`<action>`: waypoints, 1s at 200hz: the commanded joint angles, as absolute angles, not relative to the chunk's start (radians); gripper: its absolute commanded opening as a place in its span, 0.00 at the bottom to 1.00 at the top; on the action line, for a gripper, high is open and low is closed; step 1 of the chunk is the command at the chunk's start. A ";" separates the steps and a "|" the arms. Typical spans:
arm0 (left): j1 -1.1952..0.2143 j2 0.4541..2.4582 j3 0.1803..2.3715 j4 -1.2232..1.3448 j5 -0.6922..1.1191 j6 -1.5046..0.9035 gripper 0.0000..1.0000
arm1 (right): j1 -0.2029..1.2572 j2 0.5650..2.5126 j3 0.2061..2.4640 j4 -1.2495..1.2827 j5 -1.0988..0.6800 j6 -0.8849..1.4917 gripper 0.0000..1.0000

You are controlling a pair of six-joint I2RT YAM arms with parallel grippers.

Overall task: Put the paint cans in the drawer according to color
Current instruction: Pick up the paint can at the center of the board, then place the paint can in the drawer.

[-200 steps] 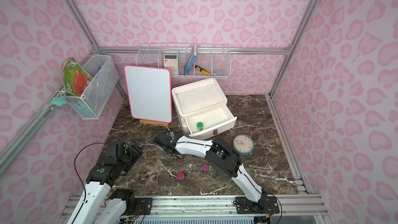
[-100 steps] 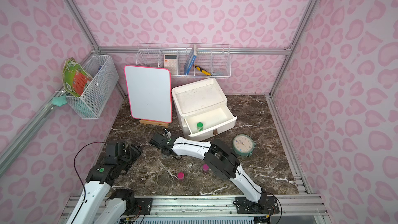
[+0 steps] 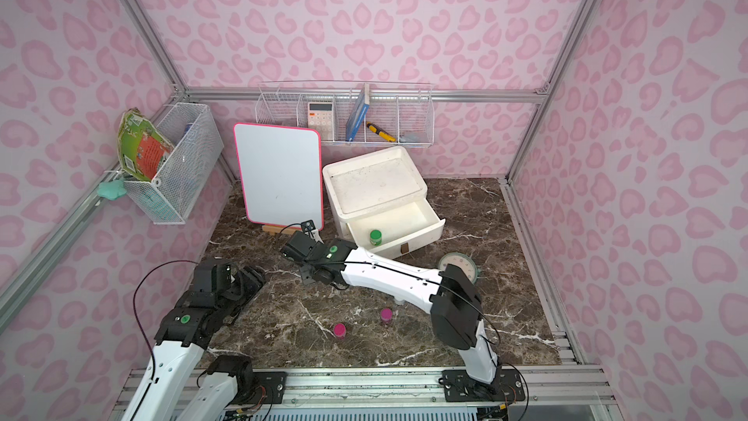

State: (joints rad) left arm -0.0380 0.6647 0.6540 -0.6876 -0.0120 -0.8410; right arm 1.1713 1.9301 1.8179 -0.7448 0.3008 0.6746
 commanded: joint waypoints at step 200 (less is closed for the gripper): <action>-0.301 1.047 0.880 -0.550 0.119 -0.674 0.70 | 0.617 1.643 1.563 -0.802 0.236 0.373 0.15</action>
